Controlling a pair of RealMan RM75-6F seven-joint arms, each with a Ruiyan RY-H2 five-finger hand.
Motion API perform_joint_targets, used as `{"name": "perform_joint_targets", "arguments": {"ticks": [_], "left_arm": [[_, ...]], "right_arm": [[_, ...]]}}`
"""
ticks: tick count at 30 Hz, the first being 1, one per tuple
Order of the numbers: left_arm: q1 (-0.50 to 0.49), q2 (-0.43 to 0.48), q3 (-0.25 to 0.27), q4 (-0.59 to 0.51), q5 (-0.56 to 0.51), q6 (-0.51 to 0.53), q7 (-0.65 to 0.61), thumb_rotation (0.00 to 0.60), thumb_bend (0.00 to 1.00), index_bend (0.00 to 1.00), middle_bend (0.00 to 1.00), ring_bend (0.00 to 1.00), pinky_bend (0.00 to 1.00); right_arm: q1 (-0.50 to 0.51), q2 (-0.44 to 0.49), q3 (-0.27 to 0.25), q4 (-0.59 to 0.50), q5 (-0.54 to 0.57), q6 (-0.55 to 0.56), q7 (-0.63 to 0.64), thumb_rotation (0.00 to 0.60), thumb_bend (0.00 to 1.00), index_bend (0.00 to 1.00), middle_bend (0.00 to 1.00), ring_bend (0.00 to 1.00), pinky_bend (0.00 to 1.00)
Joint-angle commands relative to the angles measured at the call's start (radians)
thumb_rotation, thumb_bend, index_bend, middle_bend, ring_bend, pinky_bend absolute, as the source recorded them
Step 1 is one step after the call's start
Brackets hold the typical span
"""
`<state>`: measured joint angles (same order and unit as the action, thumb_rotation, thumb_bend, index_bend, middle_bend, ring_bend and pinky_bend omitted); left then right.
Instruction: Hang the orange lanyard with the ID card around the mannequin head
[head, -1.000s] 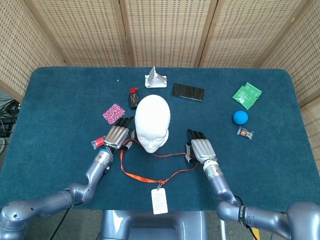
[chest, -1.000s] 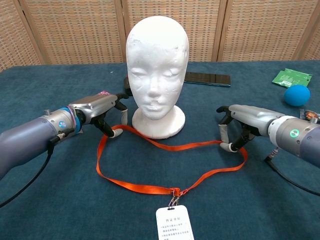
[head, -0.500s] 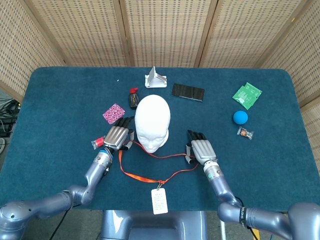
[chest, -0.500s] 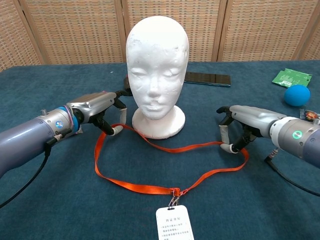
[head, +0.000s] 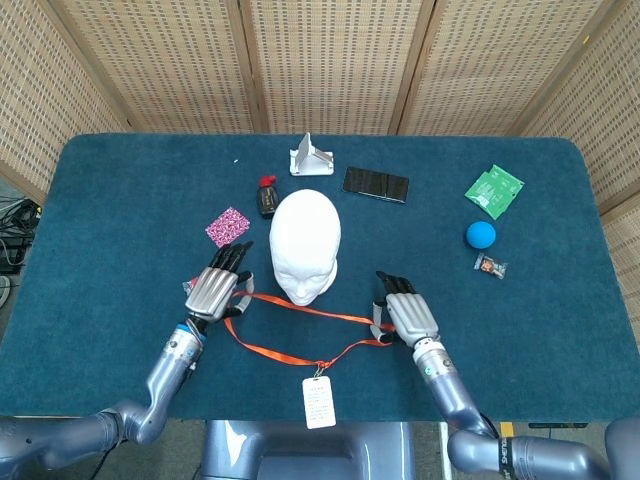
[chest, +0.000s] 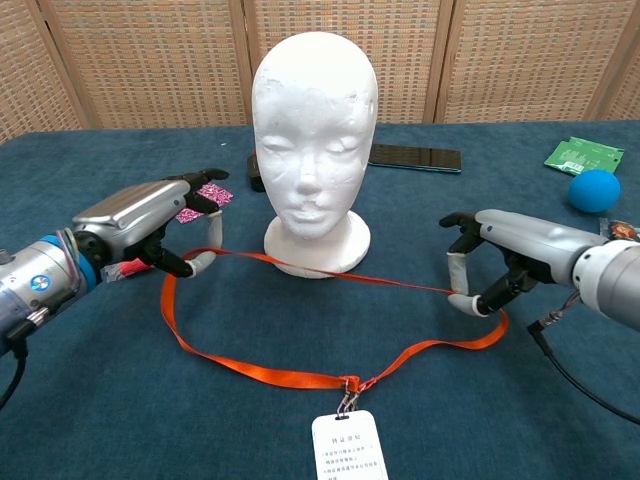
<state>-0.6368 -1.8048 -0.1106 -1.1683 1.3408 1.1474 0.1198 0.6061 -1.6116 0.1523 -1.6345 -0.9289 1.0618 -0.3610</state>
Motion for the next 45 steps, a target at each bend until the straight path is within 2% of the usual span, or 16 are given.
{"name": "perform_joint_targets", "arguments": {"ticks": [1, 9, 16, 27, 39, 45], "left_arm": [[0.029, 0.03, 0.027, -0.035, 0.047, 0.052, -0.012, 0.6, 0.48, 0.8, 0.0, 0.0, 0.0], [0.036, 0.068, 0.035, -0.059, 0.123, 0.103, -0.03, 0.6, 0.48, 0.8, 0.0, 0.0, 0.0], [0.043, 0.075, 0.048, -0.039, 0.188, 0.15, -0.047, 0.6, 0.48, 0.8, 0.0, 0.0, 0.0], [0.042, 0.088, 0.062, -0.012, 0.295, 0.235, -0.058, 0.6, 0.48, 0.8, 0.0, 0.0, 0.0], [0.029, 0.113, 0.054, -0.004, 0.36, 0.284, -0.034, 0.6, 0.48, 0.8, 0.0, 0.0, 0.0], [0.015, 0.126, 0.056, 0.017, 0.407, 0.318, -0.061, 0.6, 0.48, 0.8, 0.0, 0.0, 0.0]], "right_arm": [[-0.023, 0.018, -0.02, -0.047, -0.035, 0.036, -0.01, 0.6, 0.62, 0.76, 0.06, 0.0, 0.0], [-0.042, 0.025, -0.029, -0.096, -0.067, 0.072, -0.017, 0.6, 0.62, 0.77, 0.06, 0.0, 0.0], [-0.053, 0.025, -0.042, -0.092, -0.124, 0.095, -0.019, 0.6, 0.62, 0.79, 0.06, 0.0, 0.0], [-0.039, 0.099, -0.1, -0.091, -0.281, 0.025, 0.021, 0.6, 0.62, 0.79, 0.05, 0.0, 0.0], [-0.015, 0.167, -0.124, -0.067, -0.436, -0.013, 0.081, 0.6, 0.62, 0.81, 0.03, 0.0, 0.0], [-0.014, 0.199, -0.127, -0.088, -0.457, -0.012, 0.052, 0.6, 0.62, 0.81, 0.03, 0.0, 0.0]]}}
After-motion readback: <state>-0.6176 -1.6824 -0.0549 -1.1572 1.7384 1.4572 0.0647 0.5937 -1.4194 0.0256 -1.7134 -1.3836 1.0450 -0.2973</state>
